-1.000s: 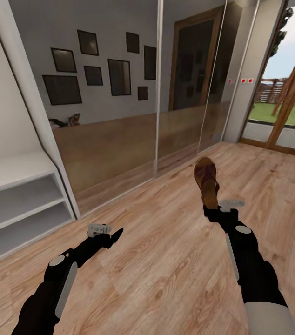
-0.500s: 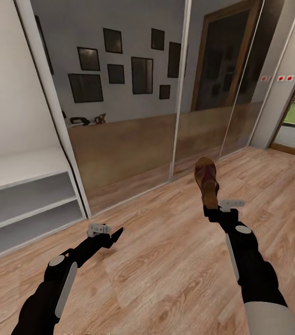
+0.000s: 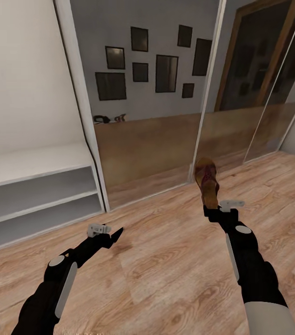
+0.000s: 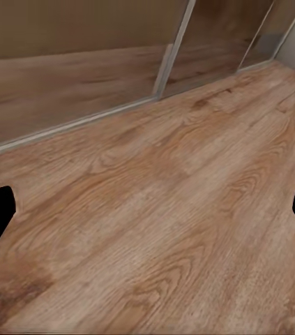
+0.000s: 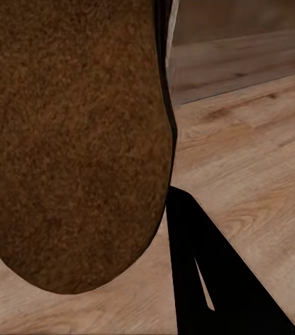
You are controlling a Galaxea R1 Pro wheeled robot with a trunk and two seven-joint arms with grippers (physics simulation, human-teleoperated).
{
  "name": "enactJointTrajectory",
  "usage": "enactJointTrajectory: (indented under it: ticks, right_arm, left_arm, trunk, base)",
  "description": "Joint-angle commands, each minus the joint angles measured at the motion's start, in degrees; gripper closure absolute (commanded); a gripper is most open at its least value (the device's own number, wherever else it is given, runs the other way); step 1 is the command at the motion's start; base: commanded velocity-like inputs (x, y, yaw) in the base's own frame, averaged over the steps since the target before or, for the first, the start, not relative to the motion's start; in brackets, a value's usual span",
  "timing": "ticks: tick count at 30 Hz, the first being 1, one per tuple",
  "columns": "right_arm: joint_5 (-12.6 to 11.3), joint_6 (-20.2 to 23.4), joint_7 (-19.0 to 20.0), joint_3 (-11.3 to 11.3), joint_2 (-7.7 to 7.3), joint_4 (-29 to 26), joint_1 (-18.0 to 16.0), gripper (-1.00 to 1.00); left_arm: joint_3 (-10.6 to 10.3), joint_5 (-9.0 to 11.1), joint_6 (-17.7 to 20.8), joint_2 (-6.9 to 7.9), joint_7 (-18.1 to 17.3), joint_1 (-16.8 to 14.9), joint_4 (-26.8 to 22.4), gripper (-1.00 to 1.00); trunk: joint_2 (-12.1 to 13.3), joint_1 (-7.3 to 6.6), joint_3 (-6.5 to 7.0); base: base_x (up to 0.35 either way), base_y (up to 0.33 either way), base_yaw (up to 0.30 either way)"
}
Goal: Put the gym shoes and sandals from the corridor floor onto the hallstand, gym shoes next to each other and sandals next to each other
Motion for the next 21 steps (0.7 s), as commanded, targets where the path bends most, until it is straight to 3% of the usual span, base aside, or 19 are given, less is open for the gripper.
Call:
enactJointTrajectory:
  ticks: [1,14,21]
  right_arm:
    - [0.37,0.33,0.5,-0.17,0.06,-0.13,-0.03,1.0]
    - [0.38,0.33,0.46,-0.17,0.06,-0.09,-0.03,1.0]
    - [0.35,0.33,0.45,-0.26,0.06,0.01,-0.03,1.0]
  left_arm:
    - [0.15,0.42,0.54,-0.07,-0.31,-0.05,-0.01,-1.0]
    - [0.15,0.42,0.53,-0.07,-0.28,-0.05,-0.01,-1.0]
    - [0.15,0.42,0.49,-0.07,-0.25,-0.05,-0.01,-1.0]
  trunk:
    - [-0.02,-0.01,-0.09]
    - [-0.02,-0.01,-0.52]
    - [-0.02,-0.01,-0.61]
  base:
    - [0.0,0.0,0.286]
    - [0.0,0.0,0.285]
    - [0.0,0.0,0.093]
